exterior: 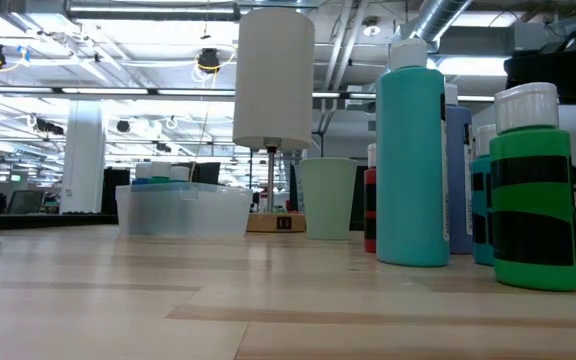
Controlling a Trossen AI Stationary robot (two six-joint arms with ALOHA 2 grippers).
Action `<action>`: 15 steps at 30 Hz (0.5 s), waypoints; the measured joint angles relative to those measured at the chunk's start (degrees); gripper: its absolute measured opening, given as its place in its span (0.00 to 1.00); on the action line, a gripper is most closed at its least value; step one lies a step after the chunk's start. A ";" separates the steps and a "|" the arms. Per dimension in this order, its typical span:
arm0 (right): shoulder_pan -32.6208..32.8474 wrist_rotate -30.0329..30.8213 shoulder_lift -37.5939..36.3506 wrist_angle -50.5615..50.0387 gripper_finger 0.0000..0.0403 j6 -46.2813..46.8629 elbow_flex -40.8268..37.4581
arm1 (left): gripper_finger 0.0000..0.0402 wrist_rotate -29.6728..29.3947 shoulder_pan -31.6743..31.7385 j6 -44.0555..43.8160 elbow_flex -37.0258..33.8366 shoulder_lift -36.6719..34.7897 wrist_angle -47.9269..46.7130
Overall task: Pick & Place Paint Supplies
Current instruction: Put the purple paint bottle into the transparent bin
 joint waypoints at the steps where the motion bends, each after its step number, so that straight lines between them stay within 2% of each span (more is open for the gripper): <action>1: -0.15 0.00 0.02 0.10 0.00 -2.91 -0.02 | 0.14 -0.01 -0.63 0.85 -0.76 -1.59 -0.52; 4: -0.64 0.01 0.00 0.54 0.00 -9.50 -0.07 | 0.03 -0.05 -1.83 3.81 -4.52 -5.87 -0.93; 11: -0.83 0.01 -0.01 1.87 0.00 -9.47 -0.09 | 0.00 -0.34 -1.91 0.74 -15.34 -15.60 0.21; 13: -0.72 -0.70 0.02 1.75 0.00 -4.67 -0.09 | 0.00 -0.32 -1.91 -0.84 -18.87 -17.50 0.17; 15: -0.28 -1.55 0.02 2.73 0.00 6.29 -0.09 | 0.00 -0.30 -1.91 -3.01 -21.78 -18.77 0.53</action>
